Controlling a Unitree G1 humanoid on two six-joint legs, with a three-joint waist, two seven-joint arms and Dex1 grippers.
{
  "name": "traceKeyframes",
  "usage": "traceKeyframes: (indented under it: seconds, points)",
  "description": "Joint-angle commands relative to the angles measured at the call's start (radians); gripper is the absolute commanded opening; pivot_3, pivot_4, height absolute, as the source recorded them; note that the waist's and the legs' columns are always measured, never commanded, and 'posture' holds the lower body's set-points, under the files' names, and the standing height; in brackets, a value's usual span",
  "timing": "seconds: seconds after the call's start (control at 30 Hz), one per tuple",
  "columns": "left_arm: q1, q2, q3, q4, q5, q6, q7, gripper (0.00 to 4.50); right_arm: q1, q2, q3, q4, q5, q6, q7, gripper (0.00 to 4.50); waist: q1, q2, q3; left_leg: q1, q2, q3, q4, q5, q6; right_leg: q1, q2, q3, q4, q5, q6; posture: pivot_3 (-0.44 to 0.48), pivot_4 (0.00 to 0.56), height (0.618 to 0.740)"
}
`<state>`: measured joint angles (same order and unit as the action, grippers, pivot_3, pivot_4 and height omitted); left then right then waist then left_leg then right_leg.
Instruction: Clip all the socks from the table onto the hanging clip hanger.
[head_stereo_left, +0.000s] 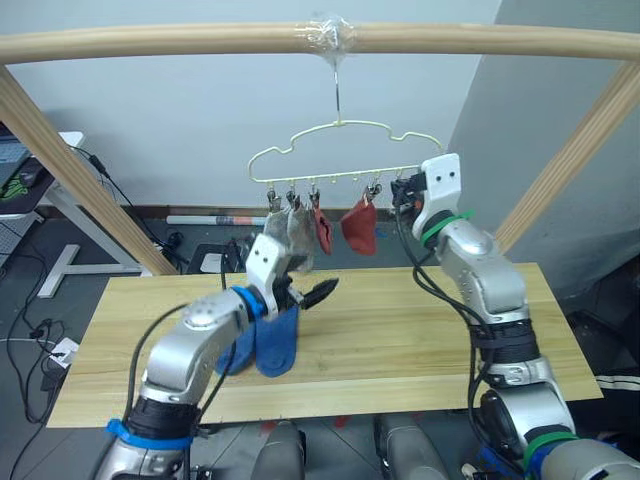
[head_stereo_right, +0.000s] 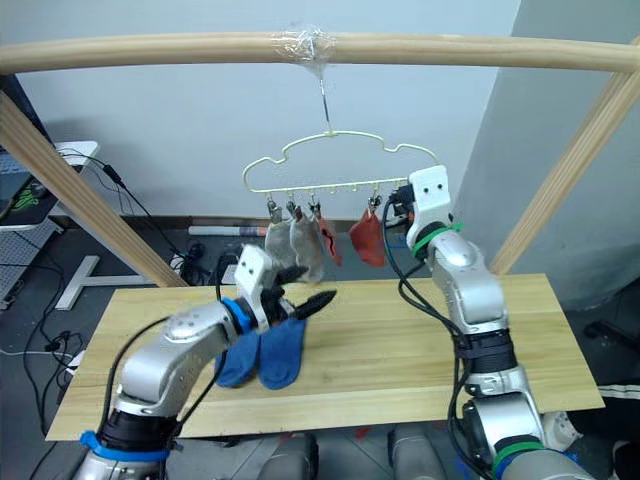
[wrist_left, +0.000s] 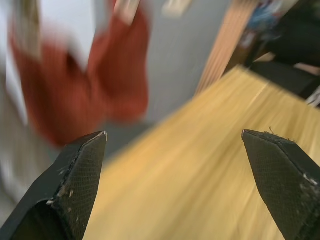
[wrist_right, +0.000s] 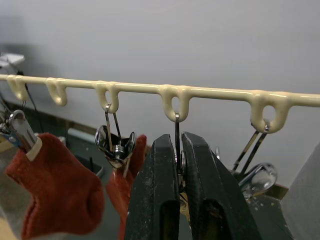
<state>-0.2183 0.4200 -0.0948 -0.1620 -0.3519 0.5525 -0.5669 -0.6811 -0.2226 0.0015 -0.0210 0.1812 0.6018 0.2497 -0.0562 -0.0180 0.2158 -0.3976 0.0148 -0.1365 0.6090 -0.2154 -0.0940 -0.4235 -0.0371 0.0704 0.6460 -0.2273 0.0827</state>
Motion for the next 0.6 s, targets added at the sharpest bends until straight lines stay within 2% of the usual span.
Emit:
traceKeyframes:
  seconds: [0.03, 0.23, 0.37, 0.6]
  points:
    - [0.023, -0.006, -0.036, 0.133, 0.143, -0.105, 0.083, 4.50, 0.000, -0.043, -0.024, -0.078, 0.023, 0.077, 0.028, 0.03, 0.001, 0.000, 0.000, 0.000, 0.000, 0.000, 0.000, 0.000, 0.000, 0.000, 0.000, 0.000, 0.000, 0.000, 0.000, 0.006, 0.208, 0.740]
    - [0.010, -0.046, -0.025, 0.277, 0.212, -0.180, 0.135, 4.50, 0.006, -0.052, -0.031, -0.129, 0.034, 0.139, 0.026, 0.03, 0.003, 0.000, 0.000, 0.000, 0.000, 0.000, 0.000, 0.000, 0.000, 0.000, 0.000, 0.000, 0.000, -0.002, 0.003, -0.011, 0.206, 0.740]
    - [-0.073, -0.073, -0.066, 0.473, 0.322, -0.251, 0.199, 4.50, 0.012, -0.055, -0.032, -0.147, 0.033, 0.166, 0.016, 0.03, 0.004, 0.000, 0.000, 0.000, -0.001, 0.000, 0.000, 0.000, 0.000, 0.000, -0.001, 0.000, 0.000, -0.002, 0.004, -0.018, 0.202, 0.740]
    - [-0.087, -0.094, -0.078, 0.527, 0.371, -0.199, 0.200, 4.50, 0.014, -0.058, -0.040, -0.165, 0.040, 0.194, 0.012, 0.03, 0.001, 0.000, 0.000, 0.000, -0.001, 0.000, 0.000, 0.000, 0.000, 0.000, -0.001, 0.000, 0.000, -0.001, 0.003, -0.030, 0.200, 0.740]
